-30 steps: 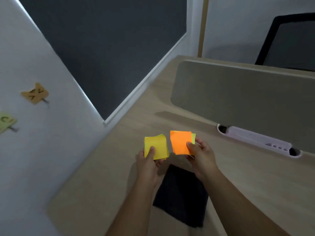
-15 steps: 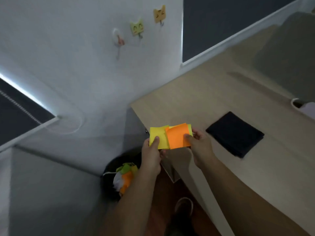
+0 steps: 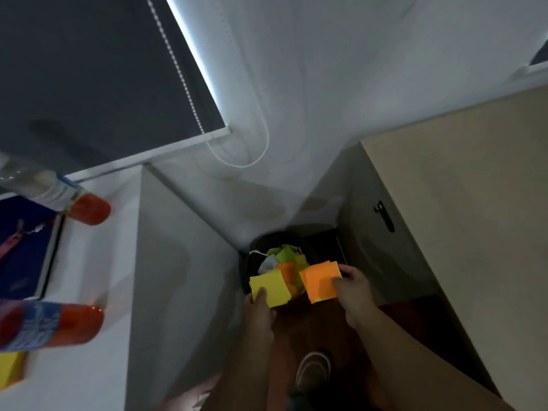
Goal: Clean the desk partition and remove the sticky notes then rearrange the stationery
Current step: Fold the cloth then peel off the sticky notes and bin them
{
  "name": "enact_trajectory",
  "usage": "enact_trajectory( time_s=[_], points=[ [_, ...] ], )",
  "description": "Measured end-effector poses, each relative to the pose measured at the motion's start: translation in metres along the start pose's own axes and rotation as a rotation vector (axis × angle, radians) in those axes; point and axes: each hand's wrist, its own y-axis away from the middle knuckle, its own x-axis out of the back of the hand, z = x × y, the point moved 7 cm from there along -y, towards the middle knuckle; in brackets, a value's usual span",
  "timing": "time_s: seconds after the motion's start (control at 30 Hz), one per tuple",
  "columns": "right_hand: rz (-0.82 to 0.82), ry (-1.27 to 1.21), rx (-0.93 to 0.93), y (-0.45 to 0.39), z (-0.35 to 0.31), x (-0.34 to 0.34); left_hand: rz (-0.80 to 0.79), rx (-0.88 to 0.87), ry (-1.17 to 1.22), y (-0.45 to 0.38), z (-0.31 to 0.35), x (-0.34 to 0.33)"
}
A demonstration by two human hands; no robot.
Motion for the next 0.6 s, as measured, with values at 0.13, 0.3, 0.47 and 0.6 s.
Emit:
enact_trajectory(
  time_s=[0.13,0.3,0.47,0.6],
  points=[
    [-0.025,-0.015,-0.059,-0.046,0.021,-0.044,-0.036,0.018,-0.02,-0.066,-0.016,-0.008],
    [-0.067,-0.133,-0.151,-0.096,0.049,-0.09,-0.059,-0.016,-0.14,-0.122,-0.028,-0.024],
    [-0.168,-0.113,-0.323,-0.114,0.08,-0.107,0.007,0.01,-0.369,-0.185,-0.088,-0.004],
    [-0.182,-0.059,-0.321,-0.101,0.081,-0.094,-0.038,-0.047,-0.36,-0.131,-0.065,-0.005]
  ],
)
